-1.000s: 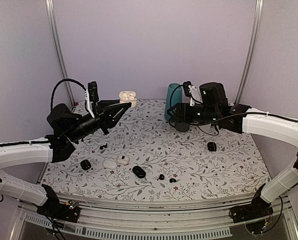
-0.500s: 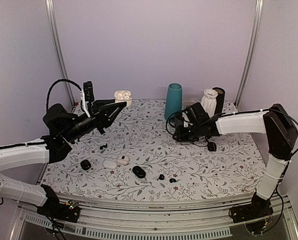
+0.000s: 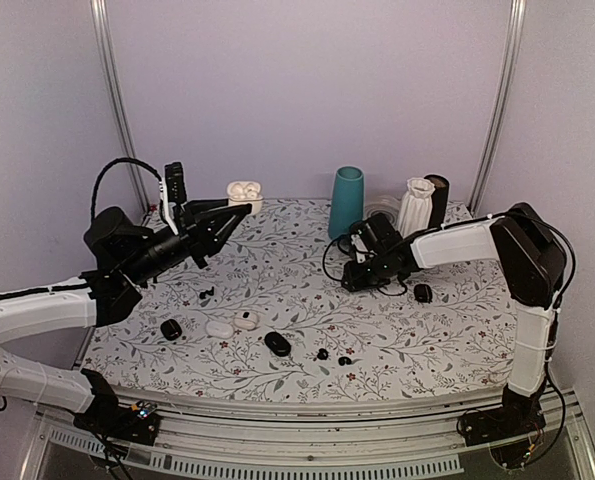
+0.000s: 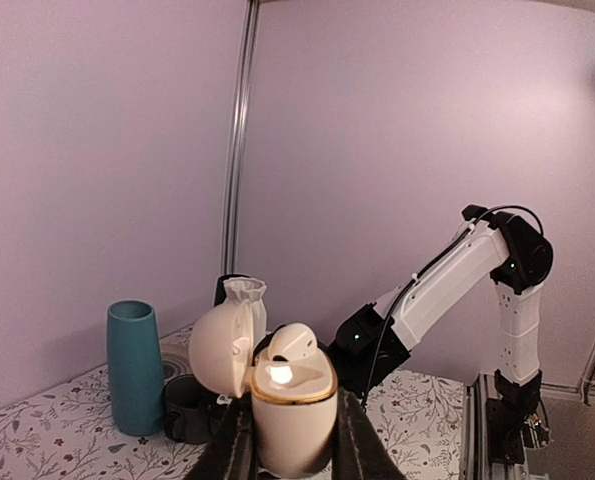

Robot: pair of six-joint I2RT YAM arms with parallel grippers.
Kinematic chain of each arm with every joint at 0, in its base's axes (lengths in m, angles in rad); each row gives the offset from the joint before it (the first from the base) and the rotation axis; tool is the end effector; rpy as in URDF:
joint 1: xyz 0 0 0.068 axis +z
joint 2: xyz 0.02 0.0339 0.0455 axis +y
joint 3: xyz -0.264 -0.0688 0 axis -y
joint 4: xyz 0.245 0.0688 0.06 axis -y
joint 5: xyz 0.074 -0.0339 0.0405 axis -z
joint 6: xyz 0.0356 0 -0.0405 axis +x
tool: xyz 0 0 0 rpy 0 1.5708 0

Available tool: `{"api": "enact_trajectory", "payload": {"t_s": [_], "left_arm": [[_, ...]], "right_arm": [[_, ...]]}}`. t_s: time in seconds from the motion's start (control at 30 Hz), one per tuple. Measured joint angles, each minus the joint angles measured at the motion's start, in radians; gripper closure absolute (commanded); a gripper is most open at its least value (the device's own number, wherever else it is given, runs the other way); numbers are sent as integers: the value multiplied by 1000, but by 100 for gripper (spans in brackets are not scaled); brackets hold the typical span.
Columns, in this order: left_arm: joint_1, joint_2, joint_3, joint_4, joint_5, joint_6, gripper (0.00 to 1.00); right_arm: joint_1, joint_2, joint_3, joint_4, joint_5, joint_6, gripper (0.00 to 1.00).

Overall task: Insert the wireless bluetooth earbuds into the charging case
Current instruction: Pick up the left earbud from the center of the board.

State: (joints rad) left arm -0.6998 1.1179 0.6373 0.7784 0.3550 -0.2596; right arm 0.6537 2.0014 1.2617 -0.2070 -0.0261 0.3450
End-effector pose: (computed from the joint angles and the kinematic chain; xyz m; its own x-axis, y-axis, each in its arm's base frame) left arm 0.1849 -0.1718 0.3223 -0.0033 -0.3118 -0.9501 0.8870 0.4379 -0.1468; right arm 0.3294 0.2535 0.1436 -0.8159 -0.1992 -0.5428 -0.3656 0.9050 0.2176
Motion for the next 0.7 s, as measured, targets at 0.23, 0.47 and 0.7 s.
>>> {"api": "enact_trajectory", "payload": {"t_s": [0.23,0.47,0.7], "left_arm": [[0,-1,0,-11,0,-8,100],[0,2,2,-19,5,-23,100],[0,4,3,-29,8,-26,100]], "right_arm": [[-2,18,14,-4,29,-58,59],[-2,72,58,-3,17,-117,58],[-2,77,68,-15,-7,-124,60]]}}
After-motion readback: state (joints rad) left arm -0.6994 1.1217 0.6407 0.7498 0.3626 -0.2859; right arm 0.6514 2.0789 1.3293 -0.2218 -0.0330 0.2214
